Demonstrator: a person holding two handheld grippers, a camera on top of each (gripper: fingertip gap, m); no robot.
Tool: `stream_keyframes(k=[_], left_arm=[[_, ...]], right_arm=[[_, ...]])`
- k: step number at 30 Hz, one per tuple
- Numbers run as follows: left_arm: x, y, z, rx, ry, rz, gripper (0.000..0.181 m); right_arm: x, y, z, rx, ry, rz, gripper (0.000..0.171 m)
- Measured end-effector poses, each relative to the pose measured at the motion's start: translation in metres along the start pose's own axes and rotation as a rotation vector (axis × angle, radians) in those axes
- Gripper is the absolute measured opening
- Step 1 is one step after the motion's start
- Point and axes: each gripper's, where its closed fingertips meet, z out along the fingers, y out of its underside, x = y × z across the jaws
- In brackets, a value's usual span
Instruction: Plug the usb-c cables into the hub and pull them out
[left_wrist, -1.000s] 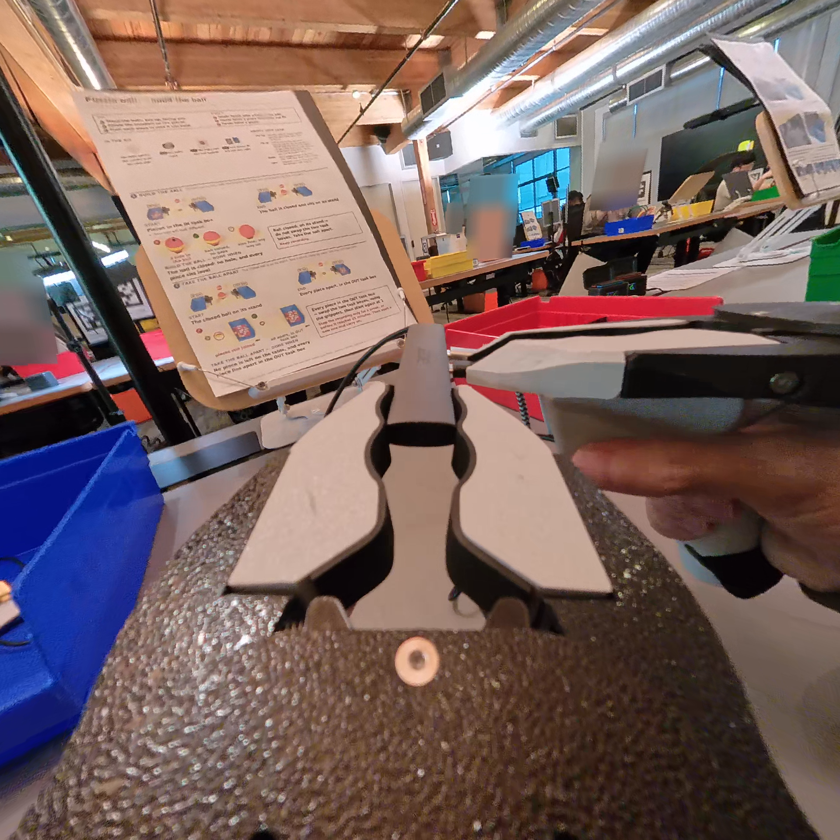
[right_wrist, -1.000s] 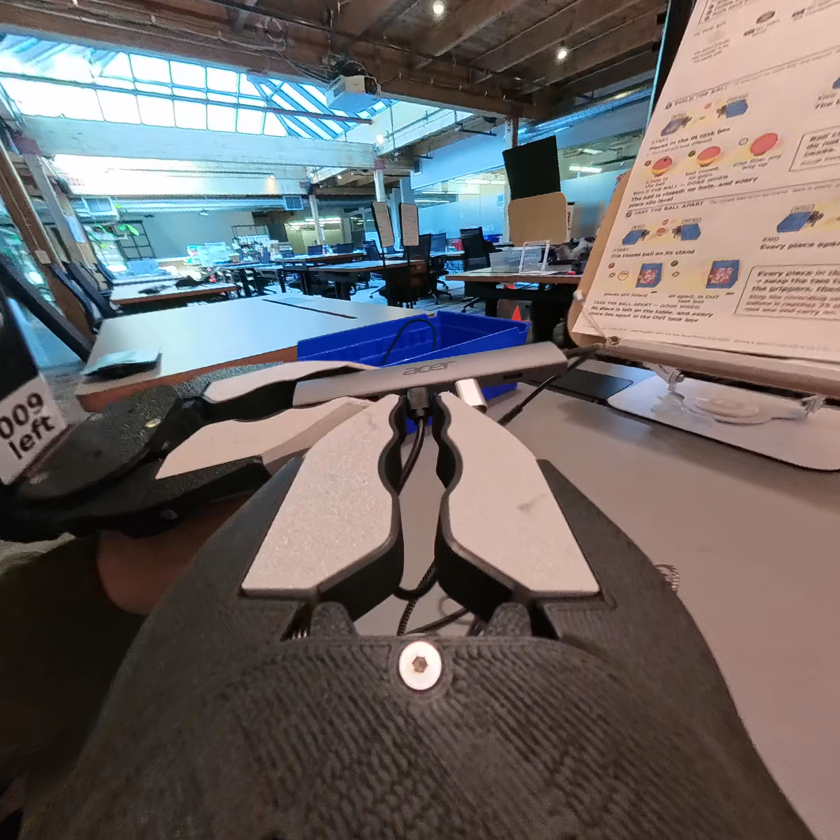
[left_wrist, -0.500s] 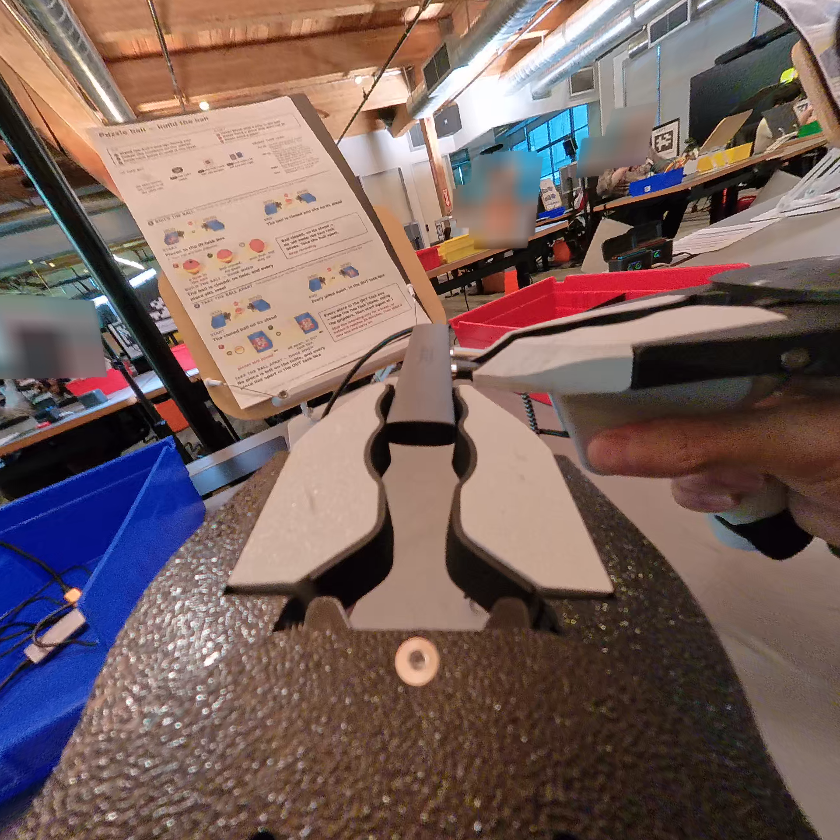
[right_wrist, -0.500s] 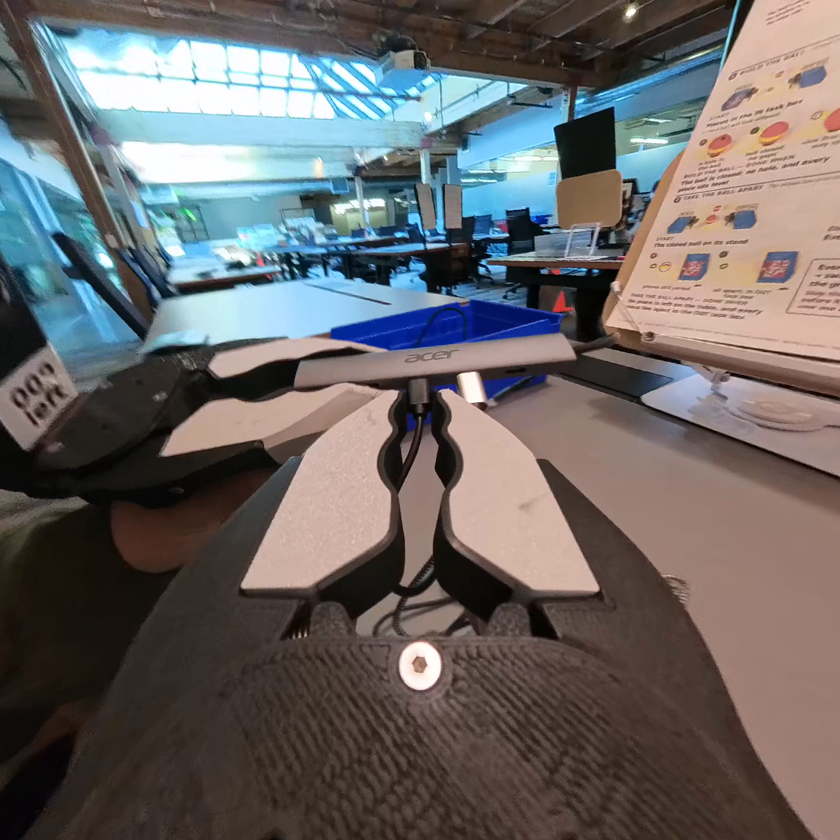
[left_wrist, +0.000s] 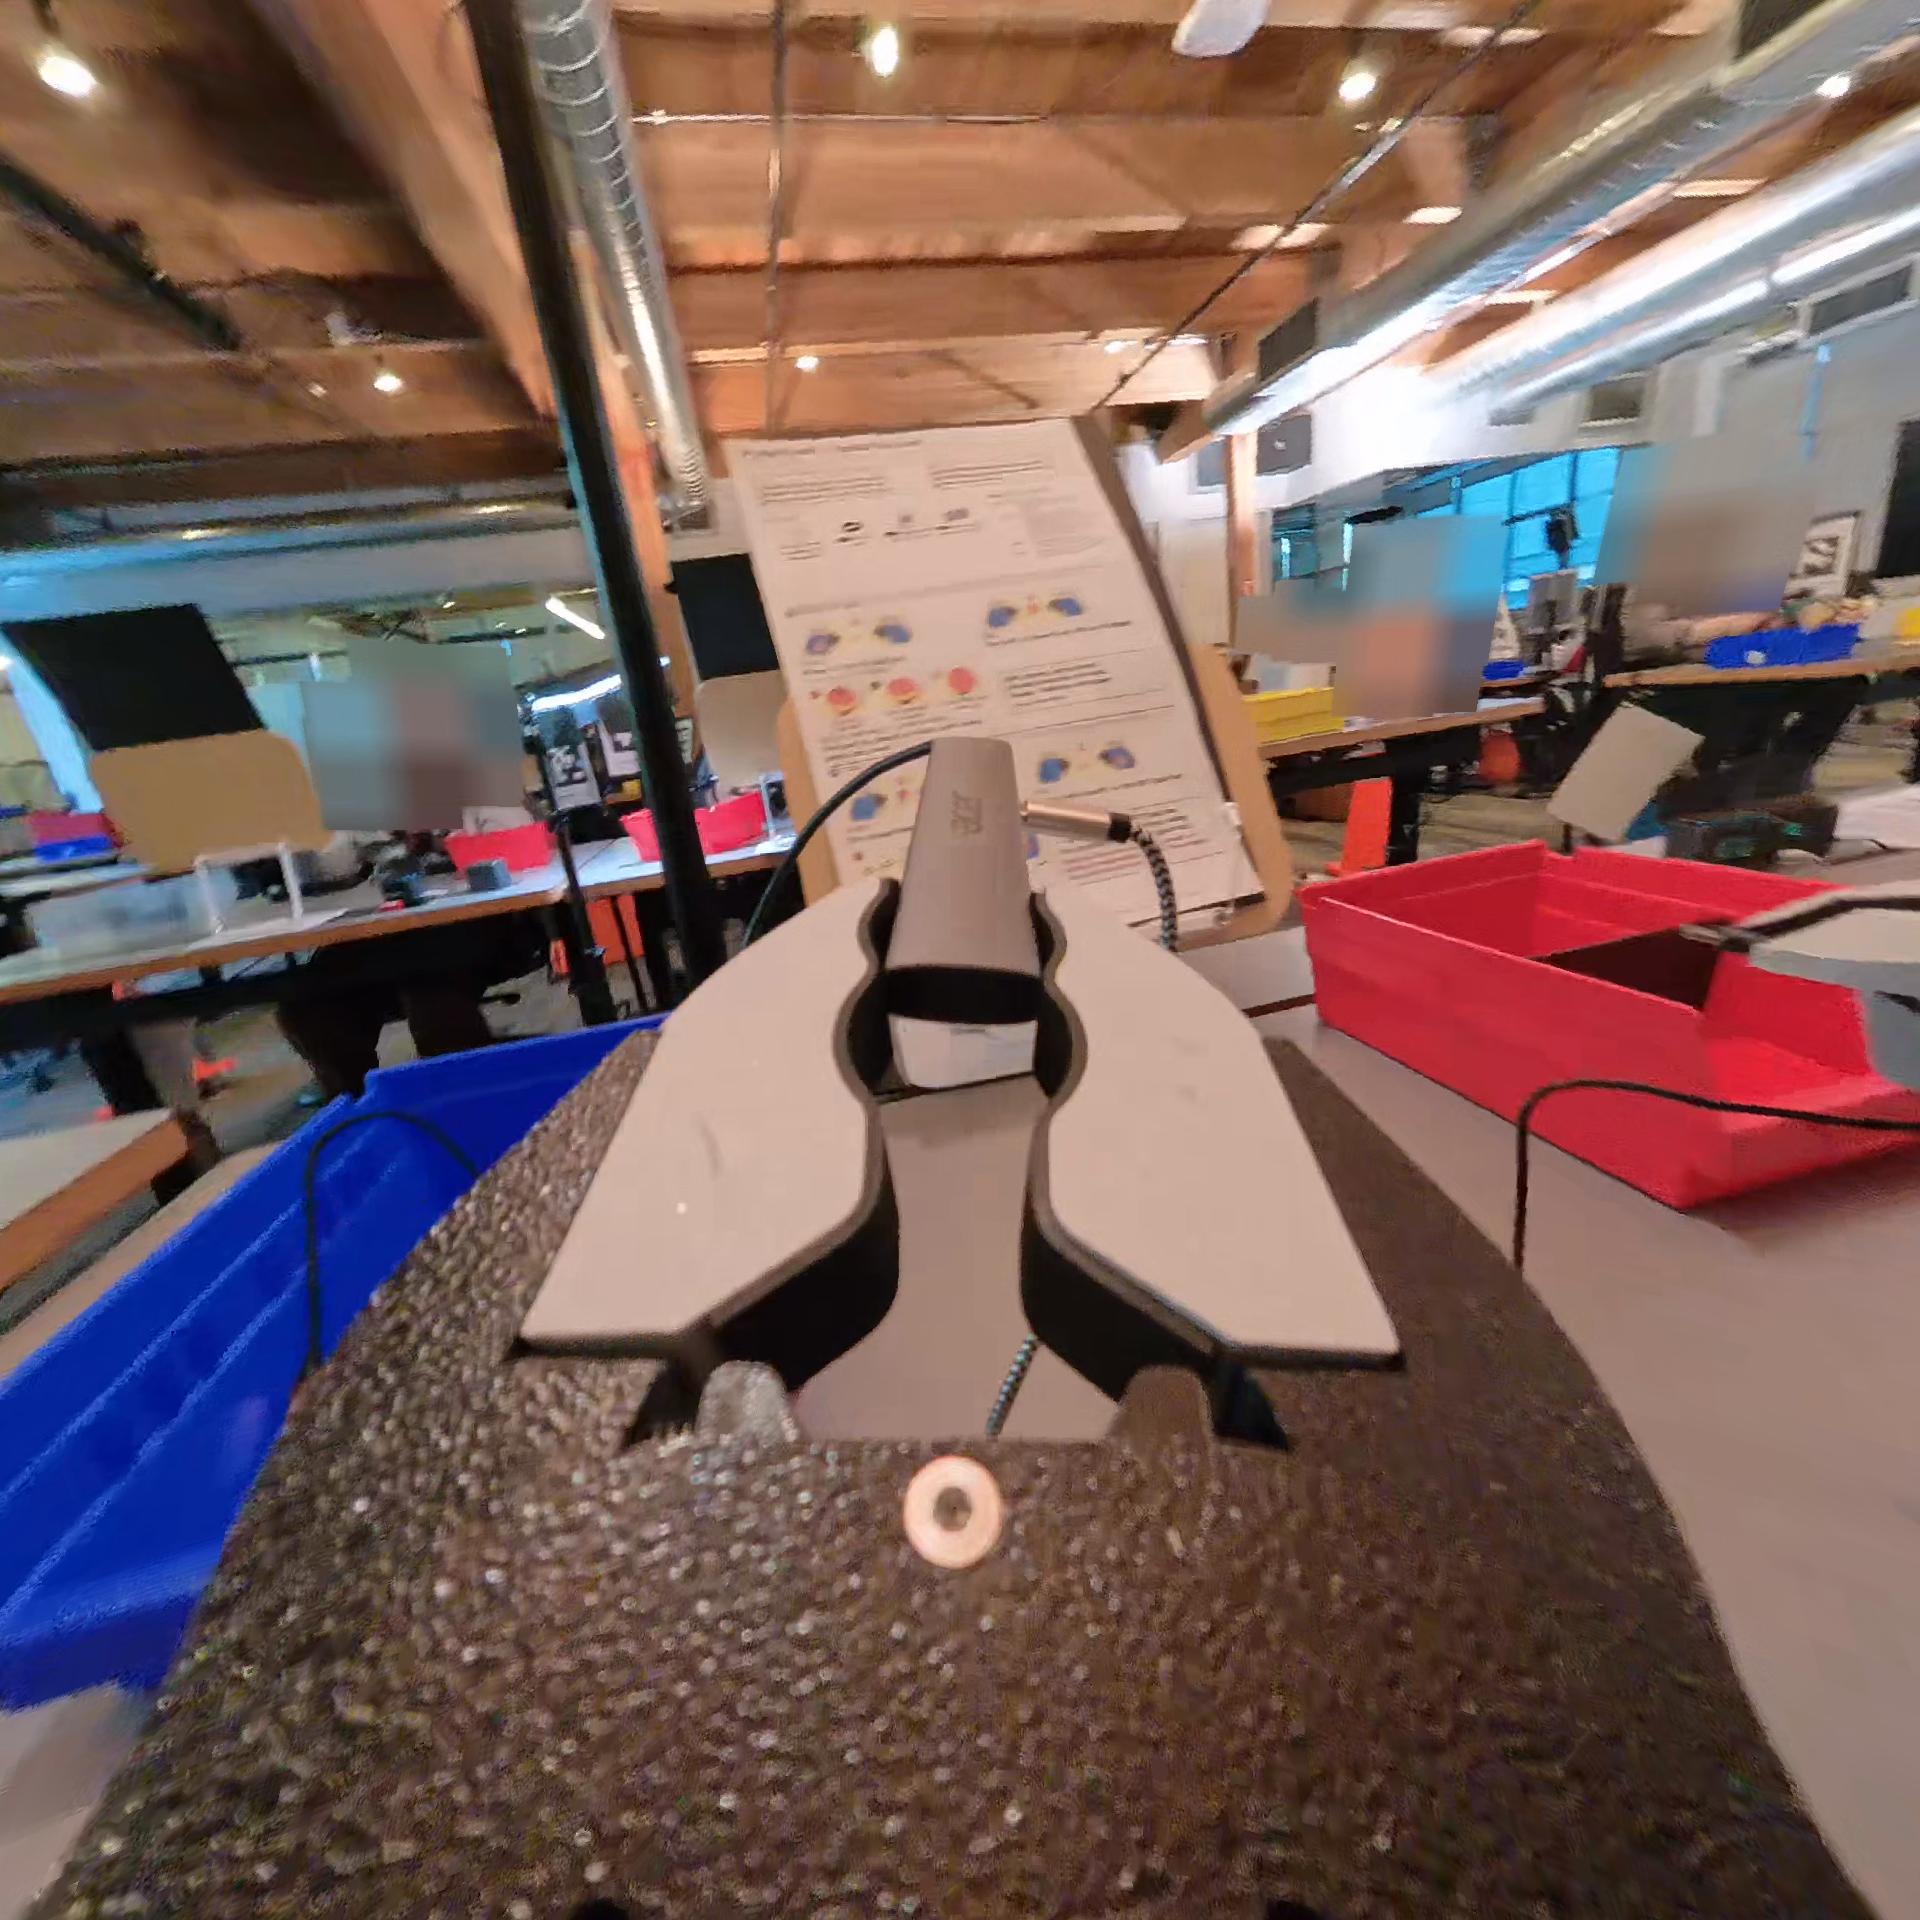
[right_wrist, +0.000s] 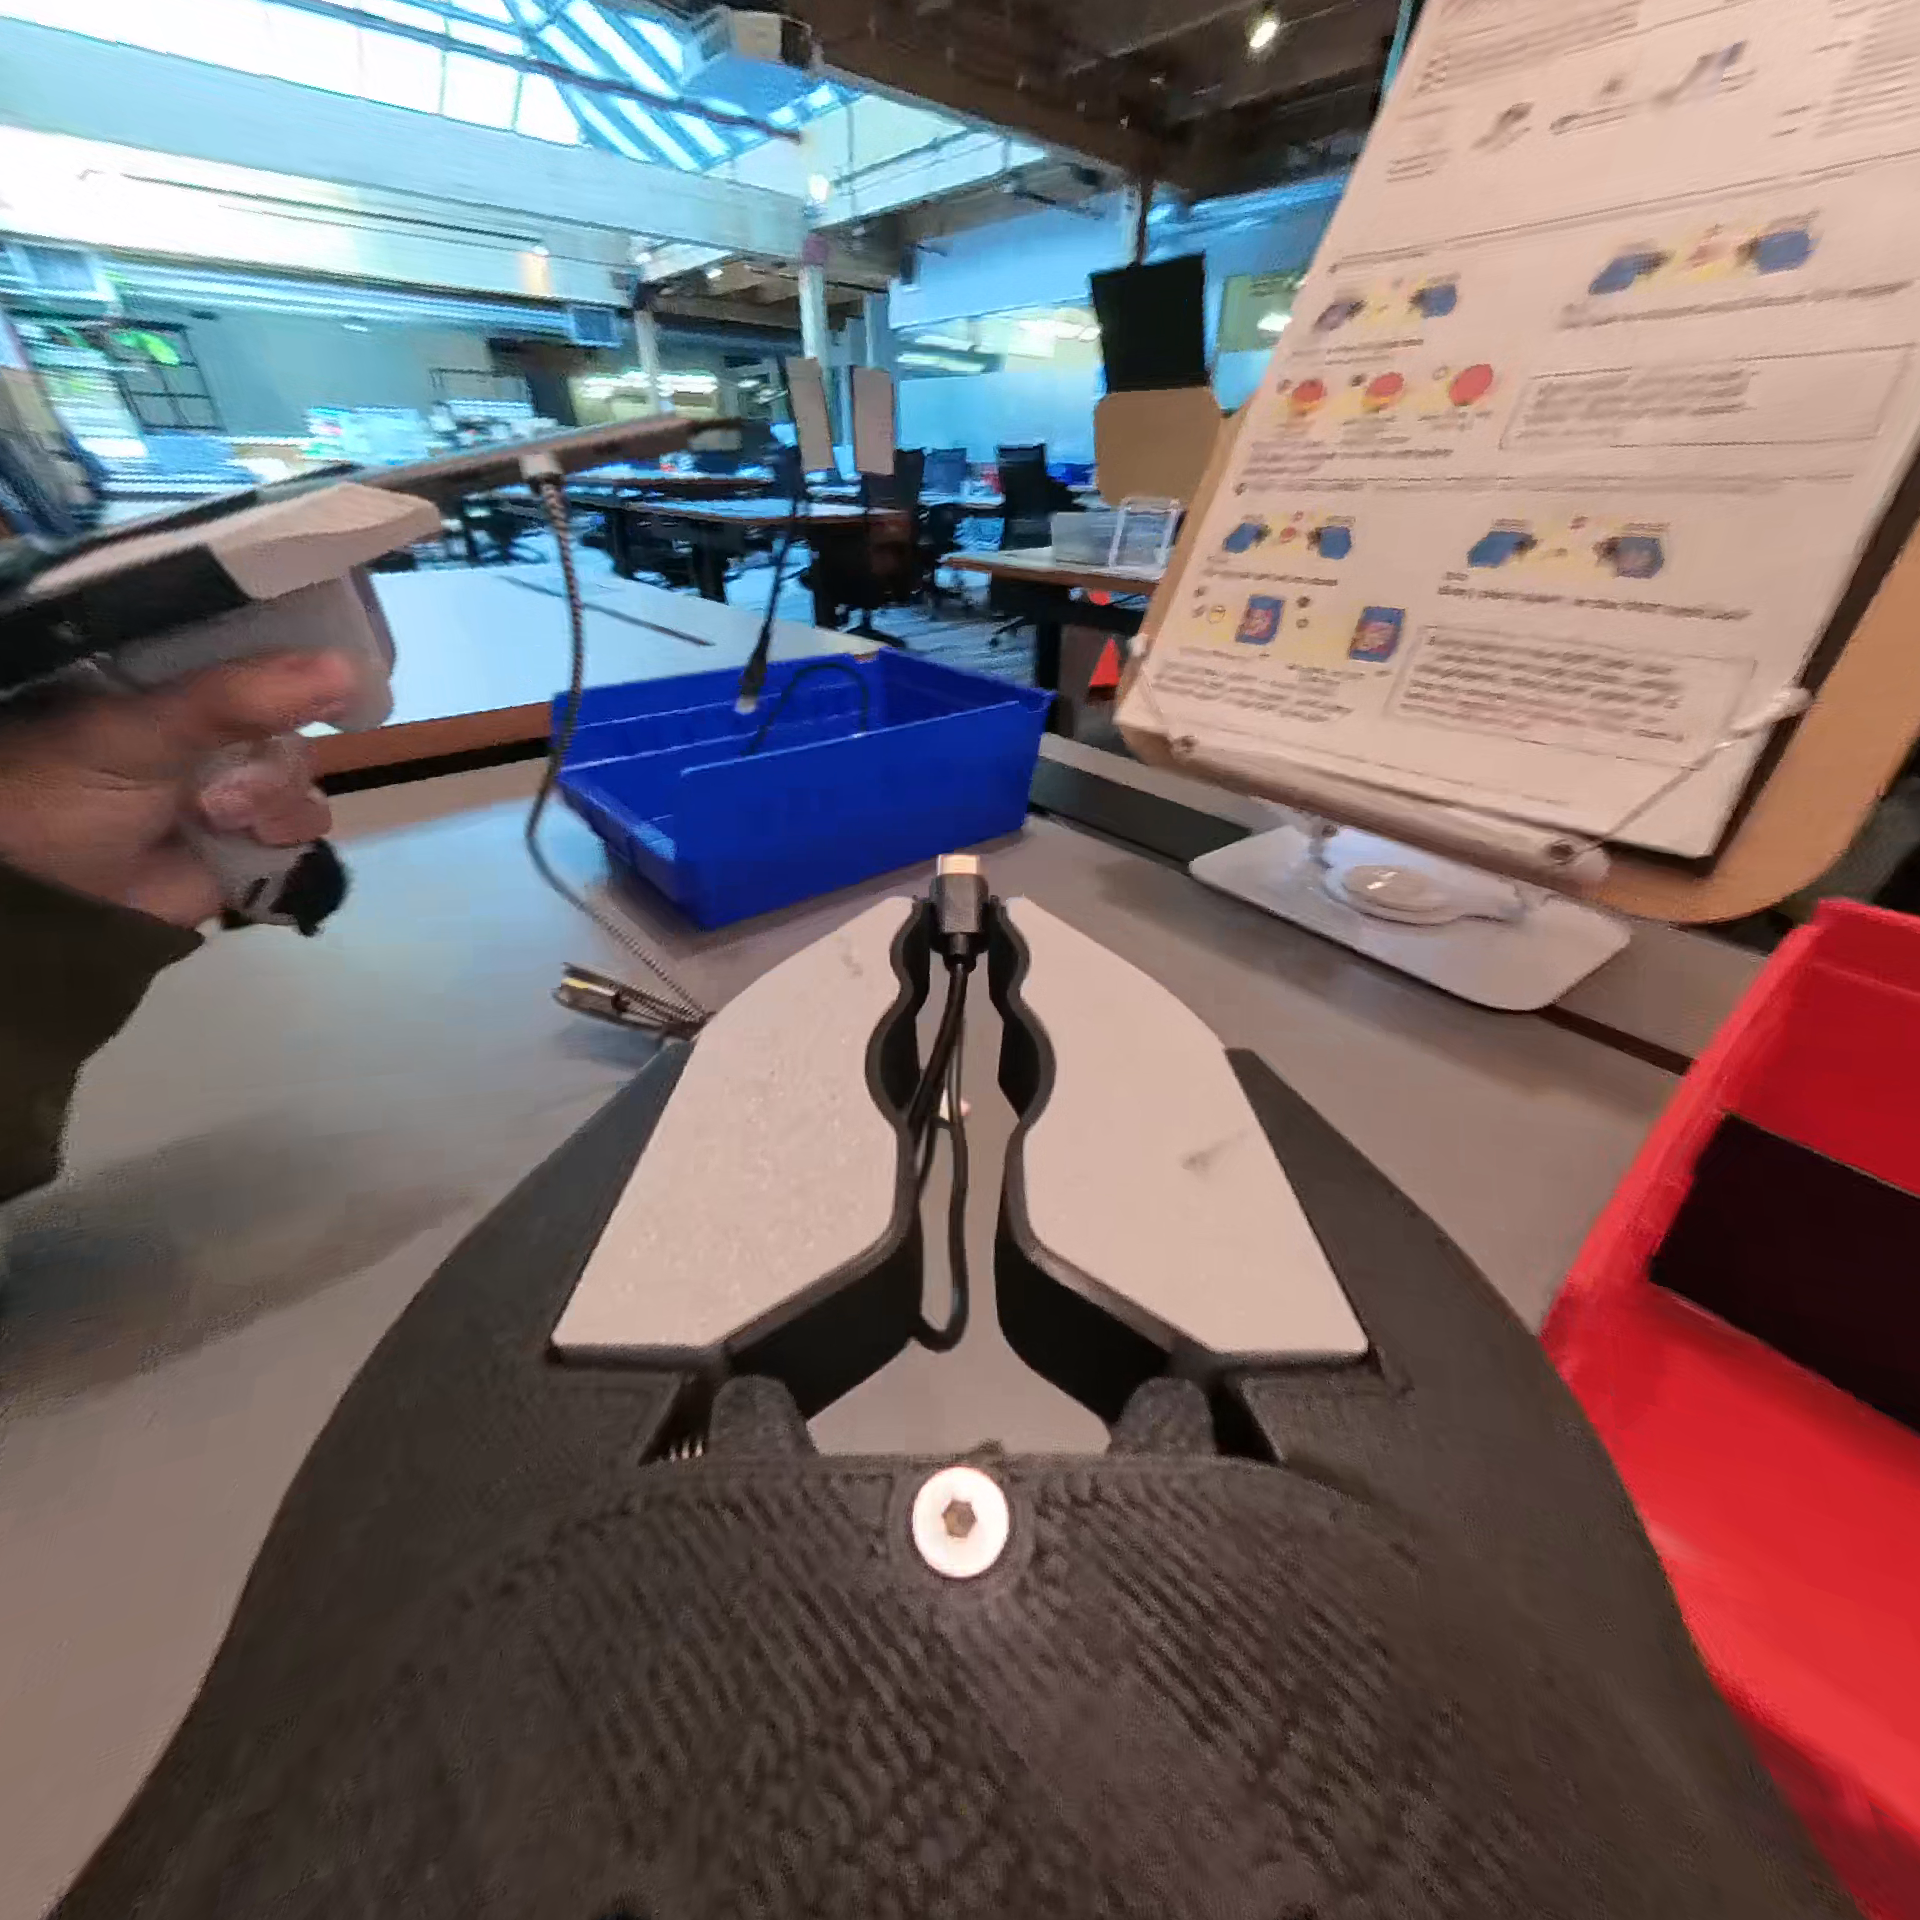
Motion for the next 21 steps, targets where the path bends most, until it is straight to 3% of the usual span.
stream_keyframes(k=[1,6,10,16,21], left_arm=[[0.009,-0.002,0.001,0.006,0.035,0.019,0.023],[0.020,-0.005,0.001,0.014,0.112,-0.004,0.023],[0.016,-0.009,-0.001,0.006,0.103,0.024,0.023],[0.017,-0.003,0.000,-0.021,0.113,0.041,0.023],[0.017,0.002,0.002,-0.036,0.117,0.022,0.023]], right_arm=[[-0.001,0.001,0.002,-0.016,-0.013,0.014,0.011],[0.008,0.024,-0.001,-0.149,0.074,-0.149,0.011],[0.019,-0.001,-0.007,-0.089,0.105,-0.144,0.011],[0.024,-0.101,-0.012,-0.002,-0.010,-0.225,0.011],[0.060,-0.197,-0.026,0.053,0.054,-0.258,0.011]])
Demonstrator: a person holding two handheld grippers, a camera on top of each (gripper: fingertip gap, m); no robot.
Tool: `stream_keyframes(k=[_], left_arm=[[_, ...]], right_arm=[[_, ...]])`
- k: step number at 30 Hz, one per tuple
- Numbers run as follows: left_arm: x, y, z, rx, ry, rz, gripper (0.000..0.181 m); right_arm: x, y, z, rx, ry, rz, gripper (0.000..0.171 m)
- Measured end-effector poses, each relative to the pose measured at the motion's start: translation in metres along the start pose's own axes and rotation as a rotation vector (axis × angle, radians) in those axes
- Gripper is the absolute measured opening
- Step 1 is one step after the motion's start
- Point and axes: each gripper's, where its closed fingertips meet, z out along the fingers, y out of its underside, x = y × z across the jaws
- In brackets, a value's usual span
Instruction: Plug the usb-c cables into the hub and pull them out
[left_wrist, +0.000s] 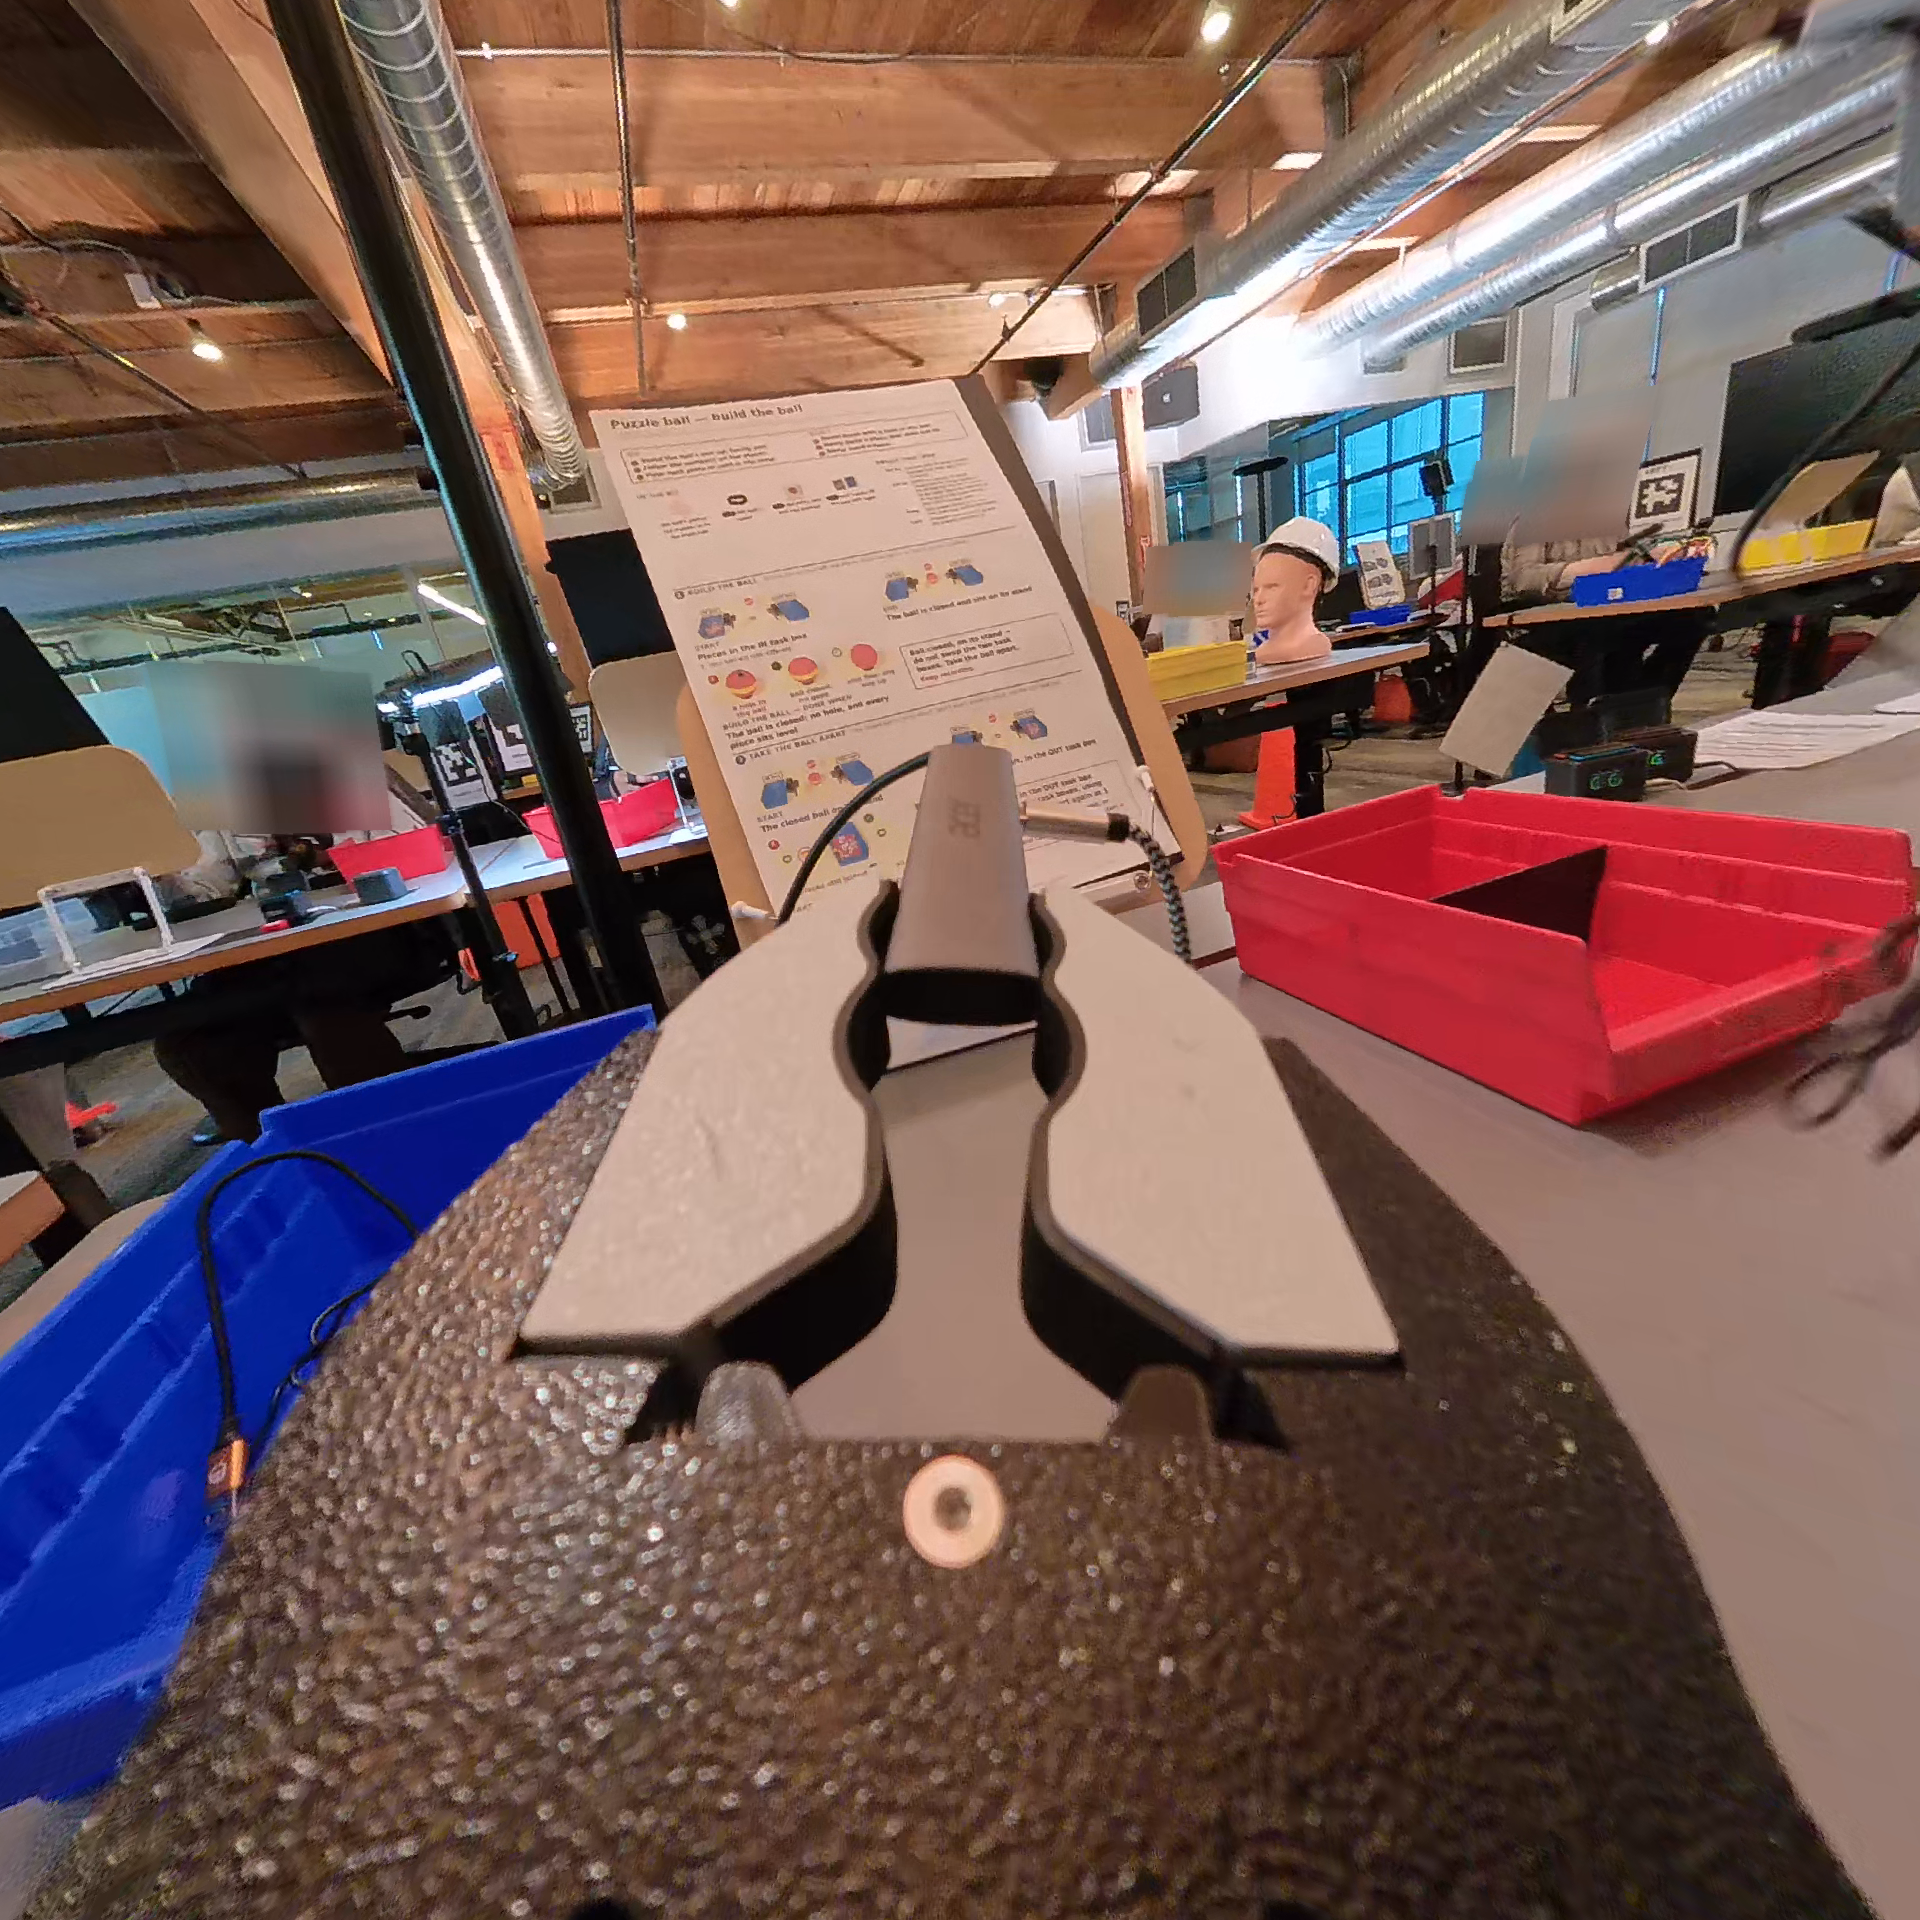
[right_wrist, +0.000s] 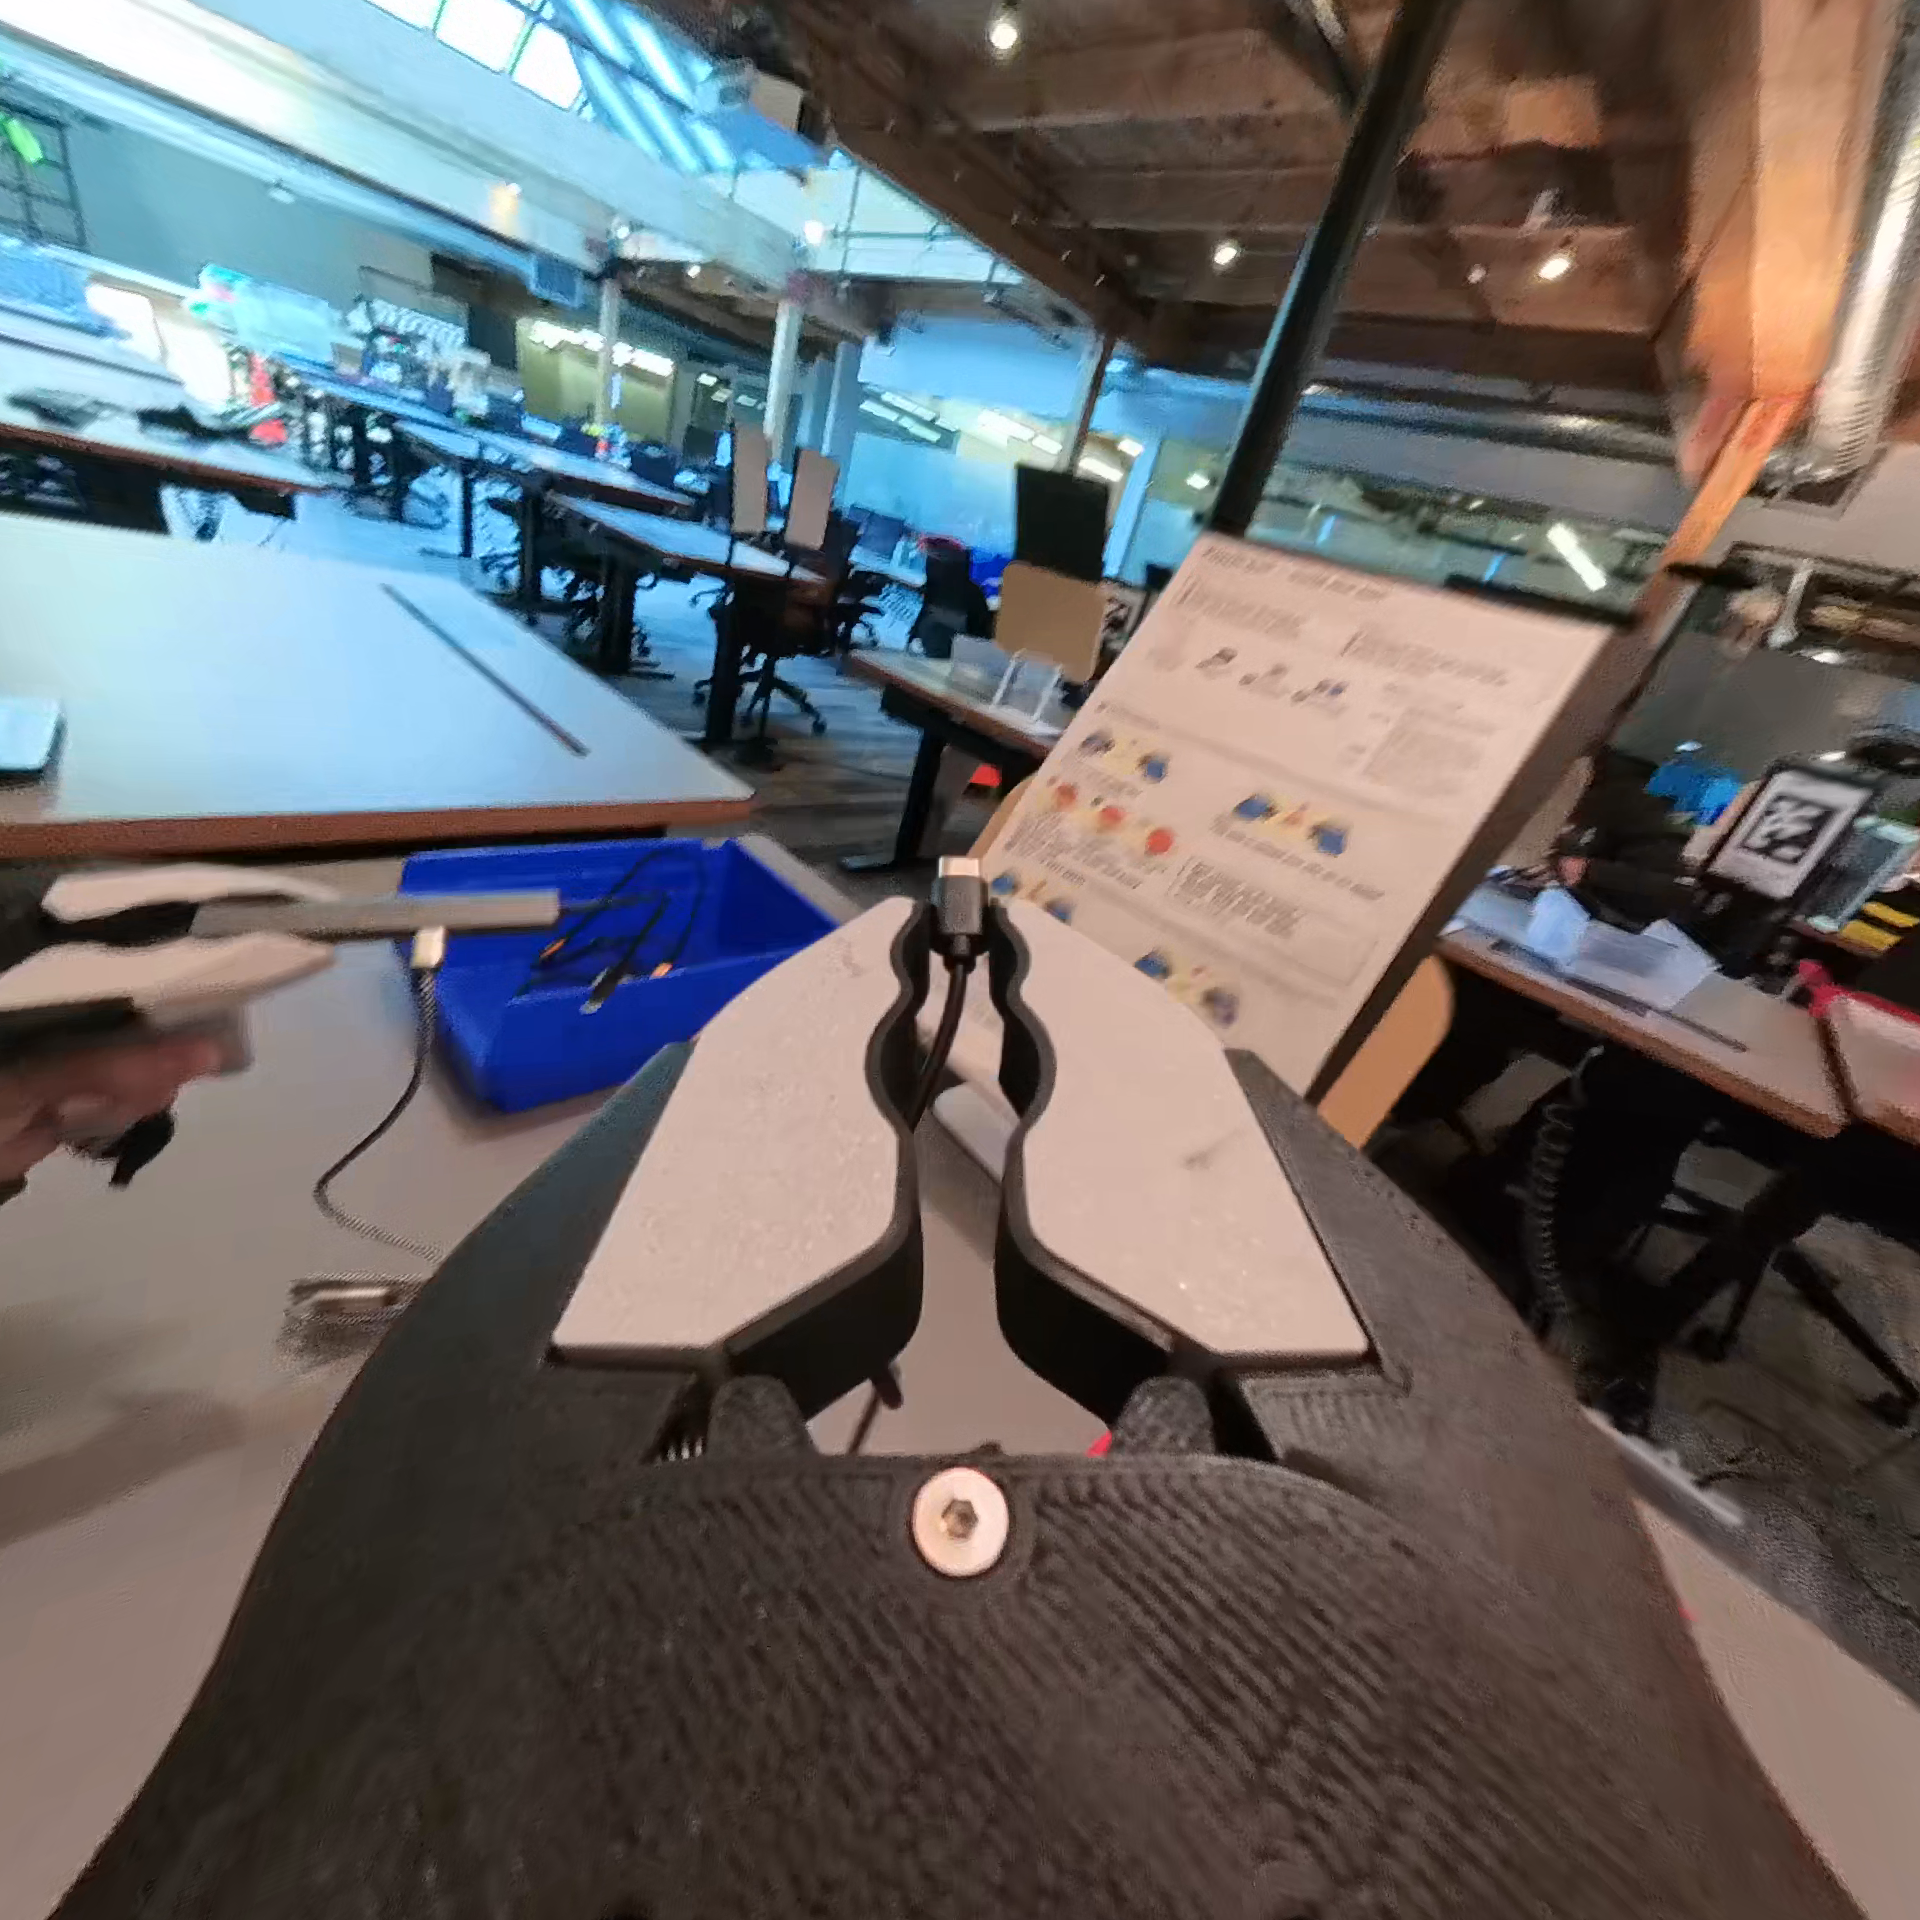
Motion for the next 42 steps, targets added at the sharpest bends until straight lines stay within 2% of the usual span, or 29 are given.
stream_keyframes(k=[4,7,11,14,21,23,25,29,32,34,38,42], left_arm=[[-0.001,0.003,0.000,-0.005,0.006,-0.015,0.023],[0.001,0.004,0.001,-0.007,0.018,-0.022,0.023],[0.007,0.004,0.003,-0.009,0.036,-0.022,0.023],[0.011,0.005,0.004,-0.014,0.049,-0.018,0.023],[0.020,0.009,0.007,-0.023,0.087,-0.027,0.023],[0.022,0.010,0.007,-0.027,0.105,-0.037,0.023],[0.024,0.012,0.008,-0.029,0.123,-0.059,0.023],[0.031,0.017,0.010,-0.028,0.184,-0.116,0.023],[0.033,0.022,0.011,-0.026,0.202,-0.152,0.023],[0.033,0.025,0.012,-0.025,0.185,-0.130,0.023],[0.043,0.030,0.015,-0.021,0.182,-0.076,0.024],[0.053,0.030,0.016,-0.010,0.177,-0.035,0.024]], right_arm=[[0.058,-0.031,-0.011,-0.035,0.161,-0.118,0.011],[0.113,-0.024,-0.021,-0.128,0.337,-0.256,0.011],[0.148,0.020,-0.021,-0.178,0.390,-0.264,0.011],[0.149,0.049,-0.015,-0.181,0.372,-0.225,0.011],[0.140,0.147,-0.008,-0.365,0.322,-0.070,0.011],[0.126,0.179,-0.010,-0.471,0.301,-0.030,0.013],[0.102,0.194,-0.009,-0.517,0.268,0.012,0.049],[0.014,0.182,0.013,-0.387,0.038,0.094,0.067],[-0.067,0.154,0.030,-0.196,-0.170,0.195,0.052],[-0.110,0.137,0.040,-0.074,-0.212,0.192,0.042],[-0.166,0.135,0.070,-0.023,-0.216,0.119,0.036],[-0.185,0.137,0.090,-0.010,-0.215,0.101,0.034]])
